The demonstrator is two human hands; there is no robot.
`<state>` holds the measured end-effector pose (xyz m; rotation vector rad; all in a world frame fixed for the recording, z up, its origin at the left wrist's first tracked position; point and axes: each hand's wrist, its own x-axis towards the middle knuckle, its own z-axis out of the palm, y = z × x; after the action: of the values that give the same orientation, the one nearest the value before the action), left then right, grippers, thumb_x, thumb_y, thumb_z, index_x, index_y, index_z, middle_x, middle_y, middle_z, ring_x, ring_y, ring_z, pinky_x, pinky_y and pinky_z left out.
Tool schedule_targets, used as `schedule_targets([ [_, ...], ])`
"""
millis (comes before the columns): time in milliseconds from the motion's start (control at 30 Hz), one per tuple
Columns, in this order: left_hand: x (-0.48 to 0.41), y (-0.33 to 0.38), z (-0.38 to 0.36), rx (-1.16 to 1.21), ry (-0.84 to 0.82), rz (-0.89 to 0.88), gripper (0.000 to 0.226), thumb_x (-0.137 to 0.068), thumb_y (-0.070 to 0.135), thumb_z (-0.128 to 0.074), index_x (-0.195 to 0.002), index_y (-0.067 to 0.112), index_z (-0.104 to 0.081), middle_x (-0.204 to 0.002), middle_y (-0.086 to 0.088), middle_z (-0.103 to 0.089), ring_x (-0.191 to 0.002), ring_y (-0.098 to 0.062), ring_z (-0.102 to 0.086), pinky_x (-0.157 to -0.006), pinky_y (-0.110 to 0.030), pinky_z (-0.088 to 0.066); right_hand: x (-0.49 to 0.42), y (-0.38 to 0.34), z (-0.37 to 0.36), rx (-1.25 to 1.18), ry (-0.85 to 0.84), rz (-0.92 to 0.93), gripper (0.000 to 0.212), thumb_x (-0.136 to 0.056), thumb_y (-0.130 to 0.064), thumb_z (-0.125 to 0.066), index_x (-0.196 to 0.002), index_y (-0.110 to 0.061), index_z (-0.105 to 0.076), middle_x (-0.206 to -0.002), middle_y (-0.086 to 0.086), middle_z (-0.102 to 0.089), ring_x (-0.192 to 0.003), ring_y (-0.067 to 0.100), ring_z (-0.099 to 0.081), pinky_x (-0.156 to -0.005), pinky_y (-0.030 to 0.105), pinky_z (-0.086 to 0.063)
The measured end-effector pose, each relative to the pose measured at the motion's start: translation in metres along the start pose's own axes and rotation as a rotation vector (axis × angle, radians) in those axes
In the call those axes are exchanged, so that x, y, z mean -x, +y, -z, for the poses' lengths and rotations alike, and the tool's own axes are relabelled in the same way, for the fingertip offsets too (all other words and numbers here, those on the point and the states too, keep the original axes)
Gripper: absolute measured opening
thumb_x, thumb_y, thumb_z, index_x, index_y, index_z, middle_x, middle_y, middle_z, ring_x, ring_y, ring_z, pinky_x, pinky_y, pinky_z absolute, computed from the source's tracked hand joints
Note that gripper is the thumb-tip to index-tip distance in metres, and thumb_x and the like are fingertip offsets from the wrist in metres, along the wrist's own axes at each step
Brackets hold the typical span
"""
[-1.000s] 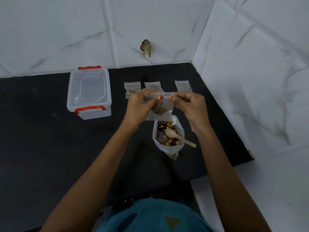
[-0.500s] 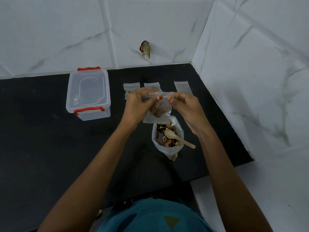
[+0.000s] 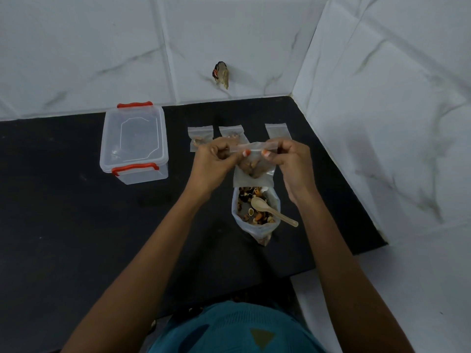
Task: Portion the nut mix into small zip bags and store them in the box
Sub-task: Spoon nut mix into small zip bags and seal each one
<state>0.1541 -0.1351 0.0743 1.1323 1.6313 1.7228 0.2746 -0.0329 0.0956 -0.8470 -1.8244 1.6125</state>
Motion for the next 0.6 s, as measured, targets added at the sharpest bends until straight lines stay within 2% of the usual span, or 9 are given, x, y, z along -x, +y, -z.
schedule_targets([
  [100,-0.0020,0.0009,0.0004,-0.040,0.008,-0.004,0.014,-0.086,0.006,-0.059,-0.093,0.017,-0.062,-0.095,0.005,-0.063,-0.088,-0.001,-0.064,-0.074,-0.019,-0.054,0.0010,0.0009,0.0017,-0.011,-0.086,-0.028,0.017,-0.088,-0.001,-0.052,-0.086,-0.013,-0.065,-0.090,0.002,-0.065,-0.092,0.011,-0.062,-0.084,0.025,-0.051],
  [200,-0.0025,0.0036,0.0020,-0.060,0.002,-0.026,0.016,-0.086,0.005,-0.058,-0.091,0.020,-0.062,-0.093,0.008,-0.063,-0.086,0.003,-0.063,-0.074,-0.016,-0.053,0.0011,0.0031,0.0011,0.051,-0.123,-0.024,0.013,-0.088,-0.010,-0.056,-0.098,-0.012,-0.064,-0.102,0.009,-0.065,-0.100,0.016,-0.062,-0.088,0.029,-0.052],
  [267,-0.0019,0.0039,0.0019,-0.066,-0.013,-0.040,0.016,-0.086,0.005,-0.059,-0.091,0.020,-0.063,-0.093,0.007,-0.063,-0.087,0.001,-0.064,-0.075,-0.017,-0.054,0.0010,0.0027,0.0001,0.098,-0.102,-0.001,0.014,-0.086,-0.014,-0.061,-0.099,-0.013,-0.065,-0.099,0.006,-0.066,-0.095,0.012,-0.063,-0.084,0.026,-0.053],
  [400,-0.0007,0.0029,0.0000,-0.057,-0.003,-0.011,0.012,-0.085,0.007,-0.060,-0.089,0.017,-0.065,-0.092,0.005,-0.064,-0.086,-0.002,-0.065,-0.074,-0.019,-0.054,0.0016,0.0011,-0.0033,0.148,-0.037,0.056,0.011,-0.084,-0.010,-0.062,-0.094,-0.012,-0.066,-0.090,-0.005,-0.064,-0.083,-0.003,-0.061,-0.073,0.012,-0.050],
  [500,0.0024,0.0020,-0.0011,0.013,0.014,0.018,0.015,-0.084,0.003,-0.060,-0.092,0.016,-0.064,-0.097,0.003,-0.063,-0.089,0.000,-0.063,-0.076,-0.017,-0.052,0.0014,0.0012,-0.0050,0.117,0.030,0.037,0.012,-0.085,-0.005,-0.060,-0.095,-0.008,-0.065,-0.089,-0.006,-0.062,-0.085,0.000,-0.059,-0.066,0.007,-0.048],
  [600,0.0047,0.0016,0.0000,0.067,0.040,0.048,0.019,-0.085,0.002,-0.058,-0.095,0.018,-0.063,-0.101,0.002,-0.062,-0.092,0.001,-0.063,-0.078,-0.016,-0.052,0.0022,0.0005,-0.0035,0.075,0.051,0.001,0.013,-0.085,-0.003,-0.058,-0.095,-0.008,-0.065,-0.091,-0.005,-0.062,-0.088,0.003,-0.059,-0.066,0.010,-0.048],
])
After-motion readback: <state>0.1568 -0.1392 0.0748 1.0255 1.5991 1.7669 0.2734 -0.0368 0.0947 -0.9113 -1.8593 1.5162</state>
